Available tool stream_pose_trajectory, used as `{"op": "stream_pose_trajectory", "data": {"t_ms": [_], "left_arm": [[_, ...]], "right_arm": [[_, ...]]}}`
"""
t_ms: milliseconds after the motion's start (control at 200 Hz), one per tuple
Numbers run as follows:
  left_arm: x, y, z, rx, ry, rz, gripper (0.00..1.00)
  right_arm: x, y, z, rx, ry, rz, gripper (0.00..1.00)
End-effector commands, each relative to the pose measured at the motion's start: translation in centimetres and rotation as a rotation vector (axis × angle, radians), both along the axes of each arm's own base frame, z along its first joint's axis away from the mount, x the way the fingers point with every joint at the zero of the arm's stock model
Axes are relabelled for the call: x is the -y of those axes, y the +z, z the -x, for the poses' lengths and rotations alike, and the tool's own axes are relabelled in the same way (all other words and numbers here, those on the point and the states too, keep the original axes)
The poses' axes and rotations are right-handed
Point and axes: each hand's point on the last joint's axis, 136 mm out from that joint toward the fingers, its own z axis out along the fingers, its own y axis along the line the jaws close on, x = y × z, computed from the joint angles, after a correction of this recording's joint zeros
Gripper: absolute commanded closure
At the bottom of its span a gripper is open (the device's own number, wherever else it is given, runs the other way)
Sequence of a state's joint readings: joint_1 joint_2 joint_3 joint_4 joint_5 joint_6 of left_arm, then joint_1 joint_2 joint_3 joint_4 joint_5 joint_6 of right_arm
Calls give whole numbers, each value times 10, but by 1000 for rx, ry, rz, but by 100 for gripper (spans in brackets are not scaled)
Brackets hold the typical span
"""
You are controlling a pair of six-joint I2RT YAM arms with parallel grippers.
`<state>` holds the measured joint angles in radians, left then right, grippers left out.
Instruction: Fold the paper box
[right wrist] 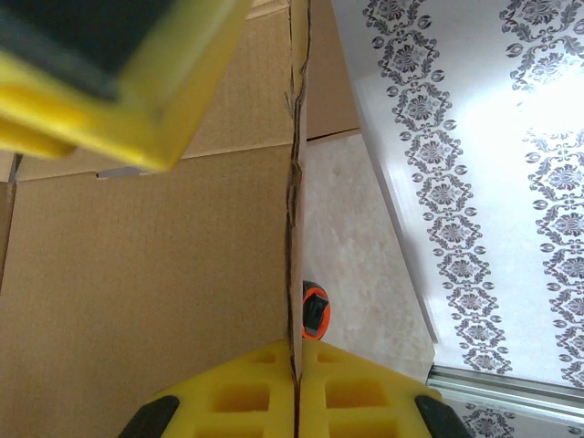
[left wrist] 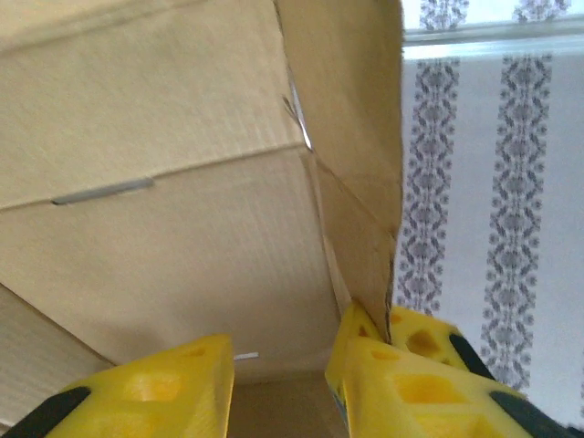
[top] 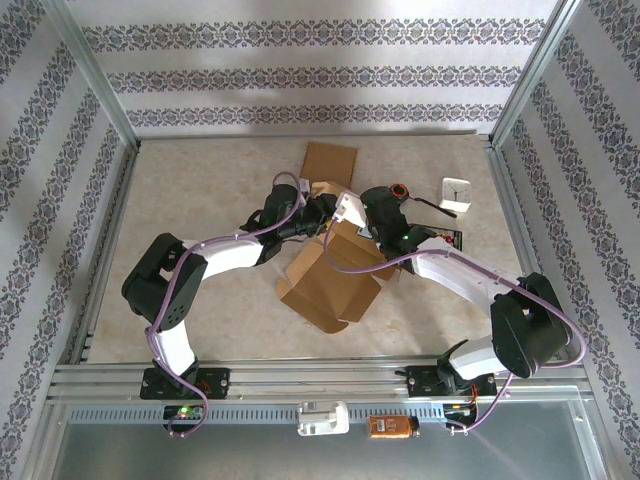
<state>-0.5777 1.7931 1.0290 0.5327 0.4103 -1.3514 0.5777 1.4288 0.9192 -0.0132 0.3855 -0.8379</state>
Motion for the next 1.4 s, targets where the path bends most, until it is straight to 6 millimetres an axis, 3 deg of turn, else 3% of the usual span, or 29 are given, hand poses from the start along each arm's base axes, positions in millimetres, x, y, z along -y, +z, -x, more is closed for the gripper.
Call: {"op": "stream_pose_trajectory", "data": {"t_ms": [0, 110, 175, 320, 500, 675, 804, 959, 1104, 1394], "left_arm": [[-20, 11, -20, 87, 54, -102, 63], [-40, -5, -40, 45, 120, -115, 70], [-46, -2, -52, 59, 139, -93, 72], [-23, 22, -70, 145, 33, 74, 72], [-31, -22, -80, 17, 82, 53, 78], [-23, -27, -87, 39, 41, 49, 79], [-25, -18, -88, 57, 27, 86, 78], [-49, -12, -82, 68, 67, 74, 64], [-66, 3, -72, 122, 88, 49, 63], [-52, 21, -77, 141, 19, 104, 68]], "right_arm": [[3, 11, -2, 33, -4, -13, 94], [-2, 13, 4, 28, 27, -36, 94], [-5, 12, 6, 24, 46, -38, 94], [-6, 11, 9, 20, 60, -33, 94], [-12, 15, 12, 24, 87, -54, 94], [-20, 15, 21, 20, 152, -70, 94], [-18, 10, 21, 7, 145, -54, 94], [-10, 2, 14, -5, 85, -13, 94], [-10, -1, 12, -10, 81, -8, 94], [-14, -2, 12, -17, 94, -3, 94]]}}
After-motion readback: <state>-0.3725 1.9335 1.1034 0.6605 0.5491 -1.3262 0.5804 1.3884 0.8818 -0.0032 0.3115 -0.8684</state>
